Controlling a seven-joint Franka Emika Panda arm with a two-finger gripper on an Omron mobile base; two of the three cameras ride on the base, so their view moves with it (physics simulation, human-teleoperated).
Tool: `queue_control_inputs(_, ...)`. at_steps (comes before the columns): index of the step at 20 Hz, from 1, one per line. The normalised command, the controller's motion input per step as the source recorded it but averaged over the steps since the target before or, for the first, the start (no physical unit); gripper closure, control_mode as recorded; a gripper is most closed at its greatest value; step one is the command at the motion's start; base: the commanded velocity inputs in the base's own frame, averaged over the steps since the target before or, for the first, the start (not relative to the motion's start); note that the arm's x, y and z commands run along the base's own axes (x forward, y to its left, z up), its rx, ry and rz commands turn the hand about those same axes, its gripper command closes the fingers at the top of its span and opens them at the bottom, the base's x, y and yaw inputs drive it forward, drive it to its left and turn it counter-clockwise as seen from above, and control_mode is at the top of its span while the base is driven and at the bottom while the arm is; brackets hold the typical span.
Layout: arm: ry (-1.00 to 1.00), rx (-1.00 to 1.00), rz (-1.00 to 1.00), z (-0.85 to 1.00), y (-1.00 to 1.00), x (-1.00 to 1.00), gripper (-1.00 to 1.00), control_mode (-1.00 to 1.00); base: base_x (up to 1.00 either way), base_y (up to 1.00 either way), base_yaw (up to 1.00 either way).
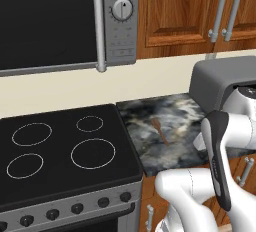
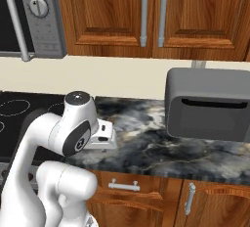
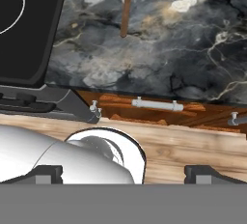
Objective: Take the fork and place it on the left side of the plate. Then take the spoon and place it on the right side of the plate. Make sure they're directly next to the plate.
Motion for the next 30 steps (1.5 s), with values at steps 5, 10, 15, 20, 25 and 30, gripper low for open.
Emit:
queue_control_inputs(5,0.00,0.00,0.00,0.00,0.00,0.00,-1.00,1.00,0.00,0.00,0.00)
queue_control_inputs(10,0.00,0.00,0.00,0.00,0.00,0.00,-1.00,1.00,0.00,0.00,0.00)
queue_control_inputs(15,0.00,0.00,0.00,0.00,0.00,0.00,-1.00,1.00,0.00,0.00,0.00)
queue_control_inputs(20,0.00,0.00,0.00,0.00,0.00,0.00,-1.00,1.00,0.00,0.00,0.00)
queue_control_inputs(25,0.00,0.00,0.00,0.00,0.00,0.00,-1.00,-1.00,0.00,0.00,0.00)
queue_control_inputs(30,0.00,0.00,0.00,0.00,0.00,0.00,-1.00,-1.00,0.00,0.00,0.00)
